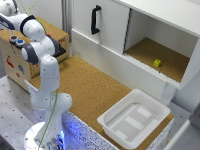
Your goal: Push the red button to turn on the red light
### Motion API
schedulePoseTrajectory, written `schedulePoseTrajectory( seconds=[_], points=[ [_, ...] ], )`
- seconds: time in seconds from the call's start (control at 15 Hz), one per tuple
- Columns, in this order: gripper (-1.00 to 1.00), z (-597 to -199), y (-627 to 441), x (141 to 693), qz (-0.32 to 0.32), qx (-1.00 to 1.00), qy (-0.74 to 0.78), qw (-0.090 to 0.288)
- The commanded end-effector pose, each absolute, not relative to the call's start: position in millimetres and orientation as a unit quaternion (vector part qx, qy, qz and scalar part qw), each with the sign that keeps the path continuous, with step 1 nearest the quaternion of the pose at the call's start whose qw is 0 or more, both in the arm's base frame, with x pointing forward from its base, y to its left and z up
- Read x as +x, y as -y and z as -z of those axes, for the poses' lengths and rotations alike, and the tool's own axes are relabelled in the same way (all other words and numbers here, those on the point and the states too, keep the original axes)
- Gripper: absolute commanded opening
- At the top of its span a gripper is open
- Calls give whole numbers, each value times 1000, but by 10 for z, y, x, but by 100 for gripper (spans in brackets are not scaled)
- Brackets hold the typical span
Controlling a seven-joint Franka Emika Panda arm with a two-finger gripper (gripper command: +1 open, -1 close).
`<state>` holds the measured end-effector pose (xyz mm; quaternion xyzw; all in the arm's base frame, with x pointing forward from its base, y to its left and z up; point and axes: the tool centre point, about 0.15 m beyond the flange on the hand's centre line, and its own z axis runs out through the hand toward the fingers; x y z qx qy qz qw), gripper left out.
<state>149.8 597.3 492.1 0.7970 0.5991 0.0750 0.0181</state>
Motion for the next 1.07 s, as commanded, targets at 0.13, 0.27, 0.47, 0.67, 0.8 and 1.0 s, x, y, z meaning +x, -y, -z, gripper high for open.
schedulePoseTrajectory(
  seconds=[0.13, 0.27, 0.47, 0.67, 0.8, 1.0],
  points=[
    [-100, -4785, -6461, 1707, 35, 809, -585, 48],
    [-100, -4691, -6469, 1727, 41, 811, -582, 51],
    [-100, -4522, -6399, 1727, 60, 812, -578, 59],
    [-100, -4494, -6331, 1677, 63, 813, -575, 58],
    [-100, -4816, -6353, 1634, 19, 821, -569, 49],
    [-100, -5364, -6308, 1605, -30, 833, -551, 46]
  ],
)
